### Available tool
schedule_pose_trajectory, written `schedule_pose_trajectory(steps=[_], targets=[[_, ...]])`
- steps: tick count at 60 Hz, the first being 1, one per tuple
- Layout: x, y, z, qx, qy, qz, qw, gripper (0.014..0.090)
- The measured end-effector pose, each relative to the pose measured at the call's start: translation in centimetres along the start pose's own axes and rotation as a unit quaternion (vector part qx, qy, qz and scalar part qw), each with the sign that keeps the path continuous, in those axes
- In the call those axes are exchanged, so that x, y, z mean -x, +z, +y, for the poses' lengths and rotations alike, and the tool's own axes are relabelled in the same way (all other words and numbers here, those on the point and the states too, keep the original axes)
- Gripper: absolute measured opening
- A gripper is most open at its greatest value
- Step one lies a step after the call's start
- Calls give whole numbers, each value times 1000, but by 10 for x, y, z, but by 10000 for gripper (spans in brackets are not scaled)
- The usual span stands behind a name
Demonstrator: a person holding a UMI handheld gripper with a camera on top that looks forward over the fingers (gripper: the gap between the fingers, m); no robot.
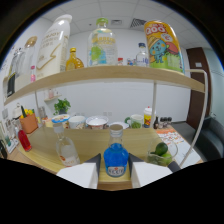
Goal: Make me a cup of Mount Fuji.
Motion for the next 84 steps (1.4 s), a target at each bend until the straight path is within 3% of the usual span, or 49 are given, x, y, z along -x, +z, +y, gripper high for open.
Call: schedule_pose_trajectory(steps=[4,17,30,42,53,65,84], targets=[[-5,5,3,0,0,8,1000,372],[-4,-3,0,-1,0,4,1000,360],[0,-50,-9,-18,15,2,1000,355],[5,-73,55,33,2,21,999,354],[1,-76,93,63,-168,52,982,354],[2,-71,98,70,-417,71,903,352],[7,-64,91,71,-718,93,686,351]])
